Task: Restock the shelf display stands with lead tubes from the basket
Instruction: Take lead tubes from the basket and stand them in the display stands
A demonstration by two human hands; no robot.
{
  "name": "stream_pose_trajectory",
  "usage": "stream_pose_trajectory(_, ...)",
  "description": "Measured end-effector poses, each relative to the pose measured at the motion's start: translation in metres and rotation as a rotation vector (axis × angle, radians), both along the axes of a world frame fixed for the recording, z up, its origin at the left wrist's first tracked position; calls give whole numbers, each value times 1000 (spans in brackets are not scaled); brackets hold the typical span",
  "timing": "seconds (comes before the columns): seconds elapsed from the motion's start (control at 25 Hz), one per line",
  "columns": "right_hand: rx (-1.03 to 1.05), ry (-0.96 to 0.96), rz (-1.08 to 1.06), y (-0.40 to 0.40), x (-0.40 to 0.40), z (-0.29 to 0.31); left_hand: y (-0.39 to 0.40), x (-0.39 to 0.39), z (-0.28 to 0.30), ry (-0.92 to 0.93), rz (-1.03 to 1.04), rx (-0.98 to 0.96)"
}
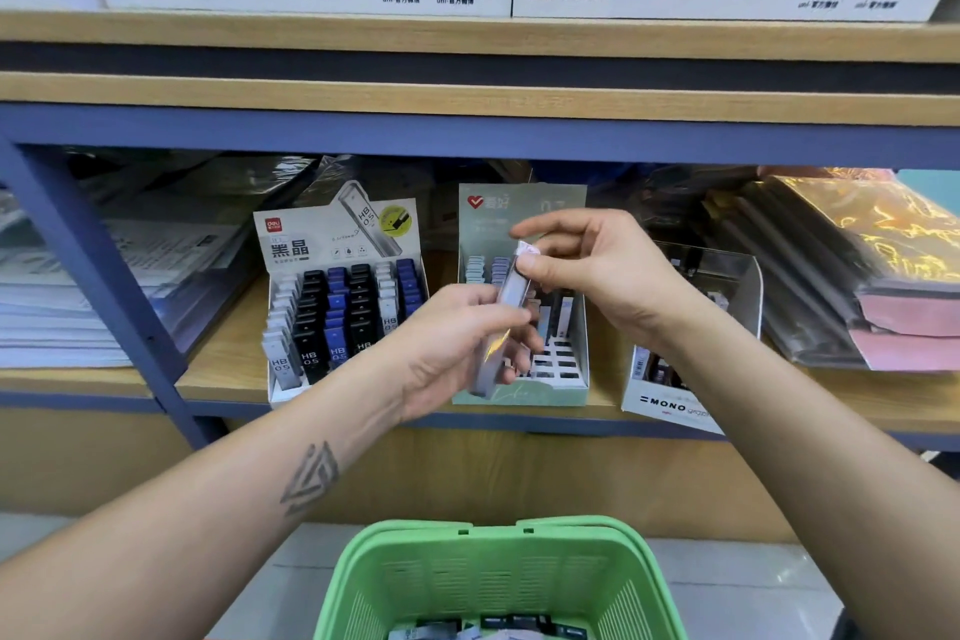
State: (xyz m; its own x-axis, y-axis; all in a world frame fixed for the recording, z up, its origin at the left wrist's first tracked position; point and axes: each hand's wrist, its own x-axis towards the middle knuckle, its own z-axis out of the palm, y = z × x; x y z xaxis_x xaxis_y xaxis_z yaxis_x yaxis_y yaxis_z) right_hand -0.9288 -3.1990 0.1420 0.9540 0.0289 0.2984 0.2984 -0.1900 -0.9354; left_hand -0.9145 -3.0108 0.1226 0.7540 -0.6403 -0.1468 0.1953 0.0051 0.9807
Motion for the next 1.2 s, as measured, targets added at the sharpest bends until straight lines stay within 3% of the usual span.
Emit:
stream_pose_trajectory(0.16,-49,9,-110,-20,-8,2,-3,0,-2,-1,-22,-14)
stream_pose_trajectory(0.36,88,103,-39,-37,-21,9,-23,-5,-4,-92,119,13)
stream_pose_trajectory(0.52,-63,114,-111,-45,-26,7,-39,-11,-11,-173,194,58)
stream_pose_trajectory(0.6,-105,149,-153,-51,-27,4,-46,-14,-14,-315,182,198)
stream_pose_trajectory(0.72,-238,158,-245,-59,-27,0,-48,-9,-10,-774,235,534)
stream_pose_trajectory(0.92,-434,91,-346,-59,-18,-9,-47,11,-11,-1143,354,596)
stream_pose_trajectory(1.2,-561,-92,-532,-57,-1,-17,-51,28,-30,-1309,188,892)
